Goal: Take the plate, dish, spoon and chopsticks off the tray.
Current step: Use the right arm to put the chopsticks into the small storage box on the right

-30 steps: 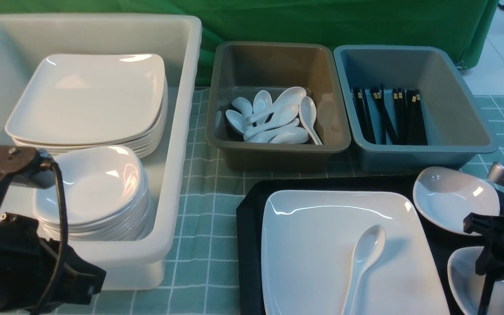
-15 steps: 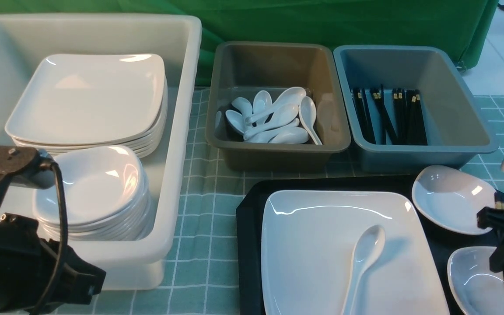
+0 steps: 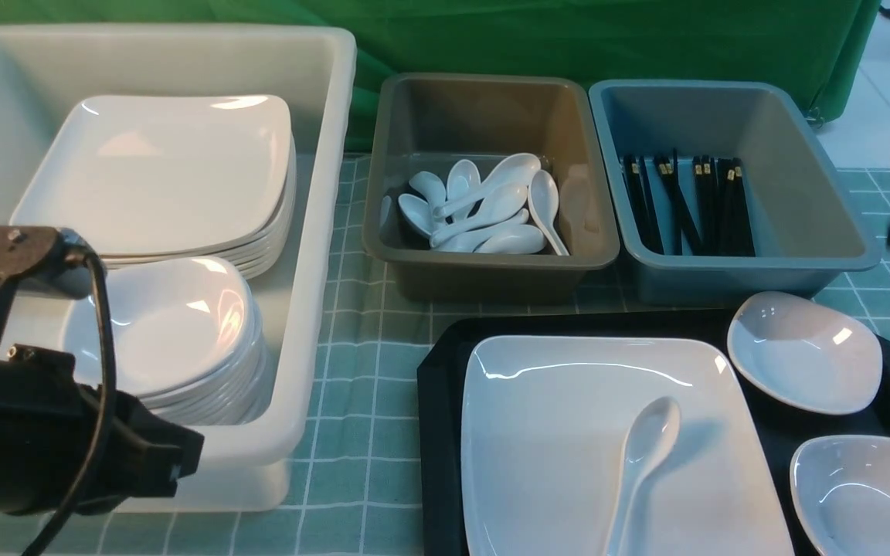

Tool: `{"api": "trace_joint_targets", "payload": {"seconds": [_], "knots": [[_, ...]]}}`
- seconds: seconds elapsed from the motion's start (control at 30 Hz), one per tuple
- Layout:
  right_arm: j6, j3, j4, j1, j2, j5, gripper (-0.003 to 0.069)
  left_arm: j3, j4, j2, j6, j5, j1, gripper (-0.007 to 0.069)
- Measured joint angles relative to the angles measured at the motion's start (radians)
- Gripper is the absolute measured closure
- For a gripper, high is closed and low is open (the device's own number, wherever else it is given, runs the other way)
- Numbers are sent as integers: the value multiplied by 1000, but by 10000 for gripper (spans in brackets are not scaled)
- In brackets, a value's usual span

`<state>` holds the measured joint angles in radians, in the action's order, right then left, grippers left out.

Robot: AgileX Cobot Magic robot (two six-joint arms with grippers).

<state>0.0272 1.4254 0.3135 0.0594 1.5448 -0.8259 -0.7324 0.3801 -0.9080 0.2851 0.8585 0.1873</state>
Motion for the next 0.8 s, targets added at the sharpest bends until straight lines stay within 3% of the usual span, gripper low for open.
{"api": "trace_joint_targets", "payload": {"seconds": [0.2,0.47,0.5,0.53,0.67,0.77,0.8], "knots": [[-15,373,114,-3,301,-12,534,0,0,0,7,-18,0,624],[44,649,119,-36,609,19,504,0,0,0,15,-18,0,624],[58,660,114,-42,628,24,460,0,0,0,15,-18,0,624],[68,665,106,-54,657,23,355,0,1,0,15,-17,0,624],[49,675,84,-64,666,-49,97,0,28,0,24,-15,0,624],[23,699,42,-64,634,-140,69,0,51,0,39,-18,4,624],[-6,716,10,-64,604,-225,129,0,55,-1,46,-22,13,624]]}}
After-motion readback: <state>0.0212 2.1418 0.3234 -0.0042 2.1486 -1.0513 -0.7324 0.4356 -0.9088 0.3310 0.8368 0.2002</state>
